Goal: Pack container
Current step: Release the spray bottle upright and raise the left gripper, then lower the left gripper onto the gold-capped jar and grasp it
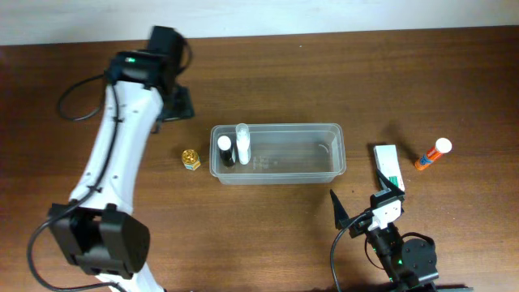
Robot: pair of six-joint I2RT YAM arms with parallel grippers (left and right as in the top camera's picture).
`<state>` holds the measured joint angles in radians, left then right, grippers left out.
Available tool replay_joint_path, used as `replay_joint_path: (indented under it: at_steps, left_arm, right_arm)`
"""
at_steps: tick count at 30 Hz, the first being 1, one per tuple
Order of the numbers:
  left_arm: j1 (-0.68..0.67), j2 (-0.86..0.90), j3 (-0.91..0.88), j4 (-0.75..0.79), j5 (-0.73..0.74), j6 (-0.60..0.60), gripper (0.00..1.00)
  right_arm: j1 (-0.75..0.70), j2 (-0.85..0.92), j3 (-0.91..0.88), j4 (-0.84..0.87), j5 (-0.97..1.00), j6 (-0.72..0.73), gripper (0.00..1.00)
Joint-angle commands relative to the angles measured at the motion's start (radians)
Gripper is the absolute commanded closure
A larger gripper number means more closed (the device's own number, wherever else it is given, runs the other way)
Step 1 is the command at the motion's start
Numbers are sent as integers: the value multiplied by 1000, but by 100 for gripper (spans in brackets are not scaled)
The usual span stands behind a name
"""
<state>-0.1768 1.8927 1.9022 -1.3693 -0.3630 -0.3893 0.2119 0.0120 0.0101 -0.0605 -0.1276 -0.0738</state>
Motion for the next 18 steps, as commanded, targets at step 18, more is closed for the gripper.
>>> replay_joint_path:
  at_steps: [18]
  left_arm:
    - [121,-25,-281,129,260,169,0]
  right_arm:
    - [-4,-6,-5,-7,8,11,2]
